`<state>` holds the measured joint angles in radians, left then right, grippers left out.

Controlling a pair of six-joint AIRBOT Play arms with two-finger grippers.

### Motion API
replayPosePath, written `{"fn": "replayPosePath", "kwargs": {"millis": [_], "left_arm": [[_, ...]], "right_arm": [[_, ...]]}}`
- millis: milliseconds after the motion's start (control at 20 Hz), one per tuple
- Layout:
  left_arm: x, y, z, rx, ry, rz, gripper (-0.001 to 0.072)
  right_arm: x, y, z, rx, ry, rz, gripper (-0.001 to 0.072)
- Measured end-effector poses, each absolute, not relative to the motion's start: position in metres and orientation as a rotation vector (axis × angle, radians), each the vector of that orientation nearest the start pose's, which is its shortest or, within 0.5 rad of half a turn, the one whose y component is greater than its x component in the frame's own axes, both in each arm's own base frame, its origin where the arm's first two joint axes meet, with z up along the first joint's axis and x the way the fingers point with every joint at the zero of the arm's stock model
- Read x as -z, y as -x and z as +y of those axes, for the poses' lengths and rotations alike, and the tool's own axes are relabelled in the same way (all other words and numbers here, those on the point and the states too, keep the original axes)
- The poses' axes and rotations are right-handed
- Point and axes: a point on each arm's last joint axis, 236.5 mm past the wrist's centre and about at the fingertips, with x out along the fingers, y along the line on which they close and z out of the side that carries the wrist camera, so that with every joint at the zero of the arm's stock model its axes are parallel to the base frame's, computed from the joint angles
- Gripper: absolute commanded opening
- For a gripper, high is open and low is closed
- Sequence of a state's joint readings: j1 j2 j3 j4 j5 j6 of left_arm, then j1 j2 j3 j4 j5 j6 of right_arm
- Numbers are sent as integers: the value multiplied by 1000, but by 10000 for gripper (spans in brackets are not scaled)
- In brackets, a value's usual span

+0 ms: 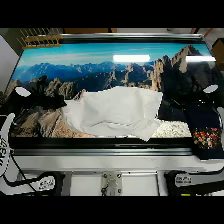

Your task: Fold the clothes and pants, and hang the long-sleeved shirts on hangers.

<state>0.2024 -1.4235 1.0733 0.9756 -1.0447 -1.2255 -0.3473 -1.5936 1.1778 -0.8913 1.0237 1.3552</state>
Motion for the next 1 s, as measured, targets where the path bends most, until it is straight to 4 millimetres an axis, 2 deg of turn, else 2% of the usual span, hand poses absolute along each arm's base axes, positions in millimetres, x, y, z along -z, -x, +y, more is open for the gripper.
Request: {"fn": "replayPosePath", "kwargs": {"millis": [200, 350, 450, 500, 550, 650, 700, 800, 900, 1000], "left_arm": [[35, -405, -34, 271, 439, 1225, 4], [34, -405, -34, 271, 439, 1224, 5], [34, -405, -34, 270, 438, 1223, 5], [34, -406, -34, 269, 438, 1221, 4], [34, -406, -34, 269, 439, 1221, 4], [30, -407, -31, 262, 440, 1210, 3], [24, -410, -27, 252, 437, 1185, 3], [-3, -419, -13, 224, 422, 1099, 3], [-54, -428, 2, 199, 392, 969, 3], [-121, -430, 15, 181, 342, 812, 4]], "right_arm": [[90, -458, -2, -145, -865, 1196, 558], [98, -466, 16, -176, -892, 1190, 542], [101, -471, 27, -189, -877, 1183, 350], [104, -472, 32, -195, -859, 1183, 115], [106, -473, 35, -202, -832, 1181, 8], [95, -480, 41, -234, -804, 1157, 7], [82, -487, 40, -249, -785, 1130, 6], [38, -501, 32, -292, -711, 1057, 6], [-31, -514, 21, -338, -609, 946, 7], [-118, -517, 12, -373, -498, 807, 7]]}}
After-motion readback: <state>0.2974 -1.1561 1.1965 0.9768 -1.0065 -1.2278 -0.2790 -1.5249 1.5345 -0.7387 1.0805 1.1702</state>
